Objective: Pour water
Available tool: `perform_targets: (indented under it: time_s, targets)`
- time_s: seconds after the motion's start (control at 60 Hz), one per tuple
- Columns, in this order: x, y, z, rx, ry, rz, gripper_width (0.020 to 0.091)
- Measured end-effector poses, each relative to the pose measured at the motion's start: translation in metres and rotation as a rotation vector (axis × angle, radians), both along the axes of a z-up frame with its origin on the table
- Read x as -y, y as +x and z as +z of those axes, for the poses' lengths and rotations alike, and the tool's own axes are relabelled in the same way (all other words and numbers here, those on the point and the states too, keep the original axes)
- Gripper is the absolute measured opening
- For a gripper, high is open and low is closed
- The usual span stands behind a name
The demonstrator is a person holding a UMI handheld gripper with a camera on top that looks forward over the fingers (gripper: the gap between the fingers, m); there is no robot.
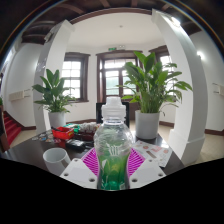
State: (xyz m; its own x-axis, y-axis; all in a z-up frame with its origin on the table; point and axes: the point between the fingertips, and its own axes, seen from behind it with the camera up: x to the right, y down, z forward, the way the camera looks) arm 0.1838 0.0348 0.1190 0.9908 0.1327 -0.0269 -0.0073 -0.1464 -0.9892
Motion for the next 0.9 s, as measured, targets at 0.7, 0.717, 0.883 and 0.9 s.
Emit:
perform_targets:
  time_s: [0.7,0.717,0.883,0.9]
  targets:
    - [0.135,0.010,0.025,0.032,-0.086,-0.194,0.0811]
    - [0.139,0.008,0.027,0.033,-0.086,-0.194,0.0812]
    - [0.169,-0.002,0.049,0.010,-0.095,-0.216,0.0813]
    - [0.171,-0.002,0.051,0.011,-0.095,-0.221,0.0812]
